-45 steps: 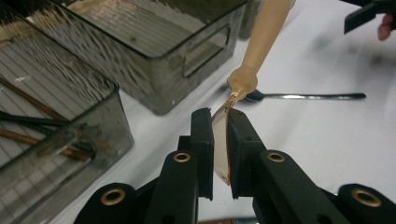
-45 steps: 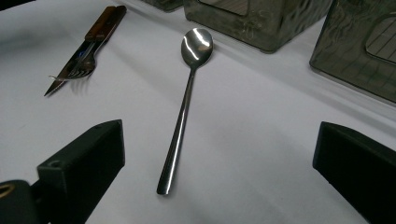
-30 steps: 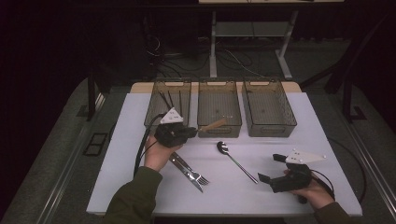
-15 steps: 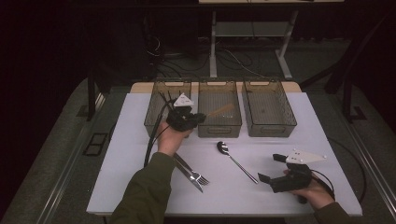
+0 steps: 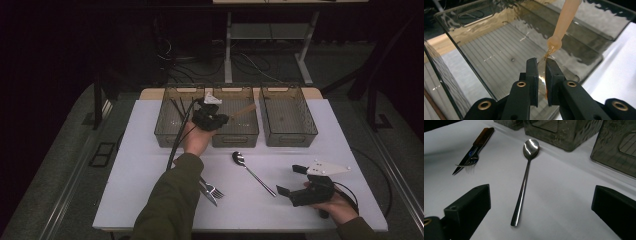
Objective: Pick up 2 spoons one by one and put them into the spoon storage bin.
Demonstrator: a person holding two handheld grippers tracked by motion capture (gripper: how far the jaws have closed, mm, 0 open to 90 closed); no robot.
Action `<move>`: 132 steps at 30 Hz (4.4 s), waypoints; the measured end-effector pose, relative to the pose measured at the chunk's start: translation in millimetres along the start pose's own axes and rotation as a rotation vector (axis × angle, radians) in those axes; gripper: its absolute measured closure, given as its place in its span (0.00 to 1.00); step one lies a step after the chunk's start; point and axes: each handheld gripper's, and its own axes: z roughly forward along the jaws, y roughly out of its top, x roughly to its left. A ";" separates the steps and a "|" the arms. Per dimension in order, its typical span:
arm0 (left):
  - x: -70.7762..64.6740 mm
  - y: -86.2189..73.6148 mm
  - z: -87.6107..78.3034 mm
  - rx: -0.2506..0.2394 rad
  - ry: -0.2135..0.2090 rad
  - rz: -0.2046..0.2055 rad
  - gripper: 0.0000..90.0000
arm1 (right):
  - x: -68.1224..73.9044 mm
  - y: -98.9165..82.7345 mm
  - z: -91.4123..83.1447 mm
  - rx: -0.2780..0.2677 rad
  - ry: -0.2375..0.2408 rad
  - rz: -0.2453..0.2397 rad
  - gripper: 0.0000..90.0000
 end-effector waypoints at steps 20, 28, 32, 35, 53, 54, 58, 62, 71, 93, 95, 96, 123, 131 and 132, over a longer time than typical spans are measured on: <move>-1.5 -1.9 16.7 0.017 0.004 -0.032 0.68 | 0.6 0.8 -2.0 -0.011 0.003 -0.001 0.02; -3.8 1.9 5.8 -0.026 -0.047 -0.008 0.52 | 0.8 0.7 -1.8 -0.009 0.001 0.000 0.02; -8.8 2.6 -4.9 -0.059 -0.069 0.009 0.48 | 0.6 0.7 -1.7 -0.009 0.001 0.000 0.02; -10.9 1.4 -15.7 -0.061 -0.101 0.023 0.43 | 0.4 0.7 -1.6 -0.008 0.000 0.001 0.02; -31.8 -52.7 -65.7 -0.127 -0.164 0.079 0.24 | 0.6 0.7 -1.5 -0.005 -0.007 0.008 0.02; -31.5 -58.2 -67.1 -0.131 -0.167 0.072 0.23 | 0.9 0.5 -1.3 -0.003 -0.006 0.007 0.02; -29.2 -78.0 -73.2 -0.121 -0.163 0.062 0.17 | 0.5 0.6 -0.8 -0.005 -0.006 0.003 0.02; -29.5 -96.7 -83.7 -0.131 -0.139 0.070 0.15 | 0.2 0.7 -0.4 -0.006 -0.007 0.002 0.02; -30.8 -138.4 -100.6 -0.112 -0.181 0.054 0.00 | 1.5 1.3 -0.5 -0.006 -0.008 0.000 0.02; -29.1 -173.5 -121.0 -0.116 -0.187 0.049 0.00 | -1.6 10.4 -0.6 0.001 -0.049 0.029 0.02; -28.3 -174.3 -119.6 -0.105 -0.190 0.037 0.00 | -2.6 13.4 0.3 0.008 -0.045 0.039 0.02; -29.1 -174.8 -119.1 -0.096 -0.191 0.034 0.00 | -2.9 15.2 0.7 0.009 -0.040 0.039 0.02; -31.1 -173.4 -118.8 -0.099 -0.201 0.056 0.00 | -5.4 51.9 38.6 0.066 0.005 0.051 0.06; -30.9 -173.0 -119.1 -0.094 -0.201 0.061 0.00 | -1.6 61.2 54.6 0.099 0.023 0.039 0.10; -31.3 -172.8 -118.7 -0.095 -0.201 0.062 0.00 | -1.7 62.4 56.2 0.102 0.029 0.034 0.14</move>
